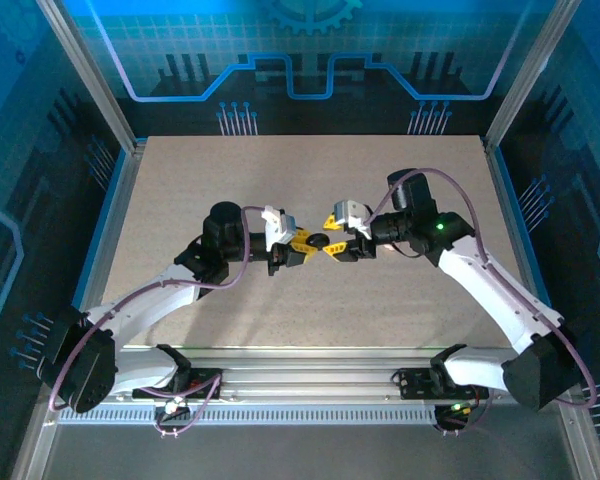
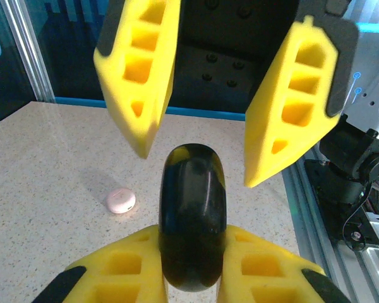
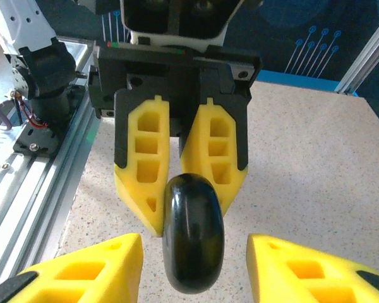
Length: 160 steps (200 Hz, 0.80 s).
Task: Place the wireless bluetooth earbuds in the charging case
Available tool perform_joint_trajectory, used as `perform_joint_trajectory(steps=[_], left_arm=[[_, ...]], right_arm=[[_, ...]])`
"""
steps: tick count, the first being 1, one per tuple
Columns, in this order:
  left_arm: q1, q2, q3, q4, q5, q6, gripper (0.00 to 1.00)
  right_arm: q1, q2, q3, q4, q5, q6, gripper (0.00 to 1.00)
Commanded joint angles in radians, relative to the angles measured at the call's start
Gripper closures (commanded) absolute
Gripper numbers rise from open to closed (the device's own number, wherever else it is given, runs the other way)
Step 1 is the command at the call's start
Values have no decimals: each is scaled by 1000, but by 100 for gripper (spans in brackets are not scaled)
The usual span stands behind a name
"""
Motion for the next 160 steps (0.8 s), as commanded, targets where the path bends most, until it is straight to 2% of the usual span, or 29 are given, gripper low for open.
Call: perform_joint_trajectory(steps=[1,31,67,76,99,127,160], left_arm=[[-9,-30,14,8,35,31,85],[-11,-37,13,8,32,30,85],[-11,-40,18,-4,24,33,84],[-11,-41,16,-8,16,36,79],[-11,-47,11,-11,-22,33,57],[-10,-56,-4,-10,-121,1,32],[-7,-74,-28,-11,-300,-93,19]], right_arm=[[-6,20,36,-44,-48,-24,54],[-4,41,48,-61,-64,-41,61],[-6,47,65,-100,-64,-76,83],[-8,42,63,-107,-55,-81,85],[-19,24,50,-108,-22,-73,85],[-38,1,34,-129,78,-31,86],[-48,4,21,-202,252,65,85]])
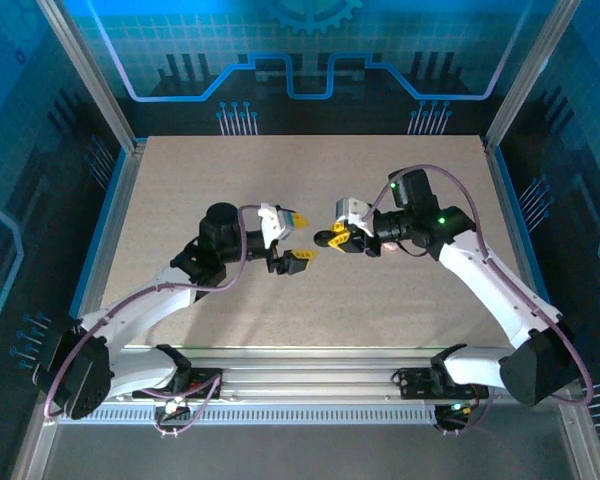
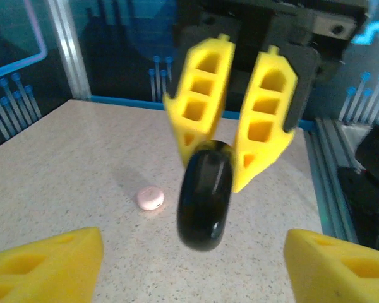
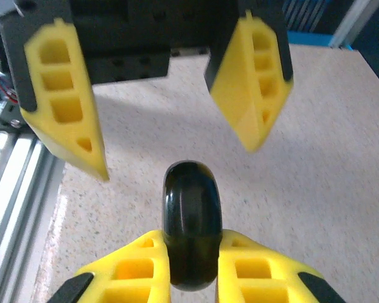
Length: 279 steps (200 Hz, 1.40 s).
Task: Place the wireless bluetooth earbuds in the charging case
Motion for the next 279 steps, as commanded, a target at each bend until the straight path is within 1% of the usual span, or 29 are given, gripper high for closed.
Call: perform_joint_trajectory(steps=[1,10,28,42,55,68,78,88,103,134,172,195,215,234,257,279], left_arm=[[-3,-33,-24,5,-162,-81,18],[1,-41,-29,1,-196,-111,15],[7,-59,-34,-23,-302,-168,10],[13,-76,-29,-72,-392,-207,4],[27,-93,-25,-116,-466,-239,2],[48,-107,-16,-175,-535,-278,1],[72,-117,-4,-229,-576,-311,1],[100,-131,11,-286,-609,-341,1],[148,-154,19,-351,-651,-378,1],[206,-209,-9,-419,-686,-407,1],[247,-232,-42,-455,-709,-415,1],[272,-231,-53,-473,-725,-424,1],[300,-230,-66,-475,-740,-435,1],[327,-218,-74,-480,-782,-435,1],[359,-198,-74,-484,-823,-427,1],[392,-183,-83,-471,-830,-427,1]], right_arm=[[-17,-13,-17,-84,149,84,85],[-21,-6,-26,-94,198,123,85],[-31,11,-47,-110,274,194,85],[-40,29,-63,-121,308,236,84],[-48,48,-74,-121,338,269,84],[-56,76,-78,-123,361,297,84],[-60,103,-77,-125,380,320,82],[-64,139,-67,-138,379,323,80],[-67,200,-51,-151,384,328,81],[-69,332,18,-212,404,330,83],[-79,456,89,-216,445,329,82],[-96,508,127,-217,451,323,83],[-128,549,164,-222,428,319,82],[-155,592,200,-243,409,307,83],[-178,637,229,-263,414,299,82],[-193,670,242,-270,427,298,82]])
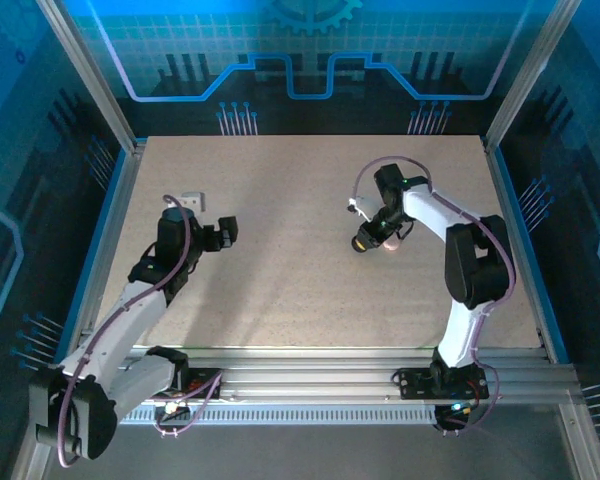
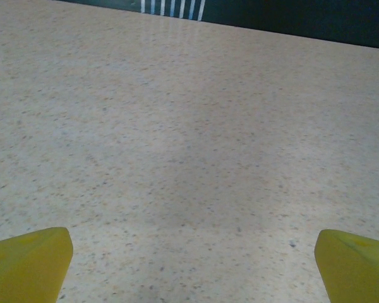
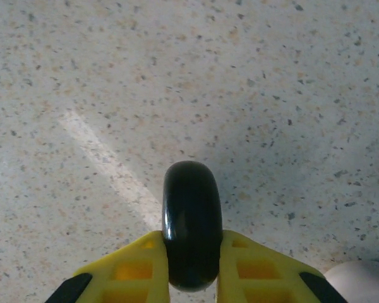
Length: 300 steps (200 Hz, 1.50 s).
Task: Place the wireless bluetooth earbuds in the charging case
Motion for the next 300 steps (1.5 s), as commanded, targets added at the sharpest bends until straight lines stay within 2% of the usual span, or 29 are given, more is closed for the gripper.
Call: perform_joint_trajectory(steps=[1,27,59,84,131,173,203,221,223,224,226,230,240,252,272,284,300], left_arm=[[37,13,-18,-1,-47,-18,1],[65,23,-33,27,-40,-24,1],[76,51,-24,26,-35,-1,1],[88,64,-29,44,-43,6,1],[120,72,-37,76,-48,19,1],[138,82,-78,166,-79,36,1],[150,141,-152,332,-132,36,1],[155,188,-207,429,-141,25,1],[156,192,-216,446,-140,25,1],[156,195,-221,455,-139,28,1],[157,200,-230,473,-136,29,1],[157,210,-246,514,-134,35,1],[160,242,-300,640,-131,50,1],[164,248,-301,657,-114,59,1],[162,291,-392,960,-81,79,1],[156,293,-397,968,-76,104,1],[153,328,-438,1100,-62,140,1]], right_arm=[[-20,40,33,-54,-9,-15,82],[-35,64,42,-48,2,-4,78],[-47,78,57,-48,35,13,65],[-52,77,60,-44,56,21,61],[-57,22,71,-11,81,45,55],[-67,-106,40,72,129,88,53],[-96,-278,-126,275,188,166,50],[-131,-398,-277,449,231,237,44],[-136,-413,-296,470,236,246,36],[-139,-419,-305,480,237,250,19],[-144,-433,-325,502,241,258,5],[-155,-461,-362,543,257,280,0],[-187,-526,-453,636,300,339,0],[-231,-600,-569,741,321,388,0],[-282,-707,-746,894,340,435,0],[-300,-752,-816,954,343,440,0],[-321,-806,-911,1057,352,452,0]])
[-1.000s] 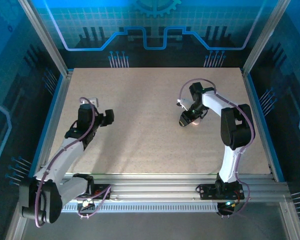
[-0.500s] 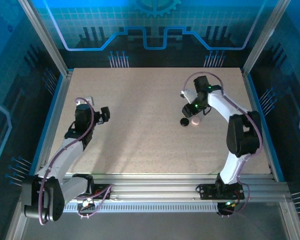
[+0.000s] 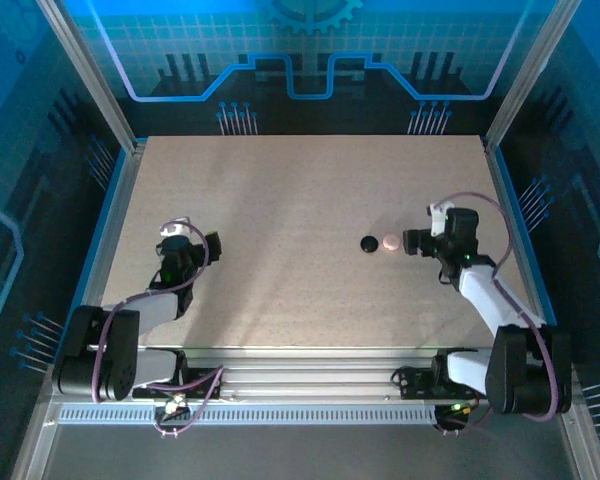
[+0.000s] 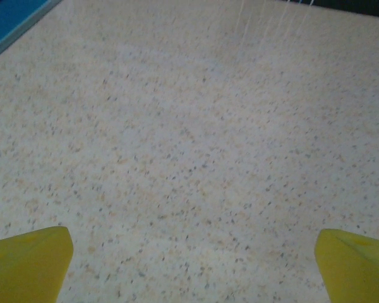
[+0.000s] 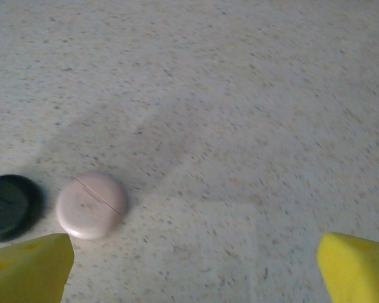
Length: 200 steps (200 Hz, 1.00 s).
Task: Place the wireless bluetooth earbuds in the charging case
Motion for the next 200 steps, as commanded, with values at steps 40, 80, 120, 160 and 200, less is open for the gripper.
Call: perform_joint_trajectory(steps=[40,80,120,160,200], left_arm=[[-51,298,-61,616,-9,151,1],[-42,275,81,322,-42,122,1],[-16,267,86,300,-11,99,1],[-15,266,85,300,-4,97,1],[-15,266,84,300,-2,100,1]], right_arm=[[-46,-63,-217,473,14,97,0],[-44,50,-196,584,-41,80,0],[-5,191,-230,802,-80,102,0],[119,338,-167,842,-11,-27,0],[82,343,-123,753,-92,-10,0]])
